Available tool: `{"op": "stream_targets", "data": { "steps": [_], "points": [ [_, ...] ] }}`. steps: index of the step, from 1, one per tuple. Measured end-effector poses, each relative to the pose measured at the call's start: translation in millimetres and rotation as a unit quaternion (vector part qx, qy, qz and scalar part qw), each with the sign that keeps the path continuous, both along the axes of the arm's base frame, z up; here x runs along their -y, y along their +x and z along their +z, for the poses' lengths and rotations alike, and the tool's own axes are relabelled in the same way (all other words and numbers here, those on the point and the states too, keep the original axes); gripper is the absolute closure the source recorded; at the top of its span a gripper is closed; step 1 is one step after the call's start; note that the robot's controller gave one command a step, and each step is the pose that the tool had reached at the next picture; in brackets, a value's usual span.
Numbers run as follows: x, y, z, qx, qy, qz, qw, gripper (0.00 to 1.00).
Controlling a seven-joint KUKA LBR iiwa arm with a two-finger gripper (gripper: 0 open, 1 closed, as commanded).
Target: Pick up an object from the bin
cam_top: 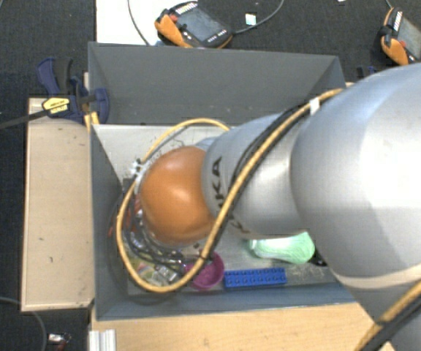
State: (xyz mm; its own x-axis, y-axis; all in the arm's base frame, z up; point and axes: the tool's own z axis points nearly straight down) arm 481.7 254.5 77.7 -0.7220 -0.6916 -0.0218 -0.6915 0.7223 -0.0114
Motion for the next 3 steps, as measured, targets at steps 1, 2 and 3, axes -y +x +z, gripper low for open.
{"op": "stream_targets", "data": {
  "steps": [1,2,3],
  "points": [
    [35.1,9.3,4.6,0.0042,0.013,-0.154,0.9880,1.00],
    [35.9,8.9,4.8,0.0031,0.012,-0.155,0.9879,1.00],
    [35.9,9.2,22.4,0.0033,0.012,-0.155,0.9878,1.00]
  ]
}}
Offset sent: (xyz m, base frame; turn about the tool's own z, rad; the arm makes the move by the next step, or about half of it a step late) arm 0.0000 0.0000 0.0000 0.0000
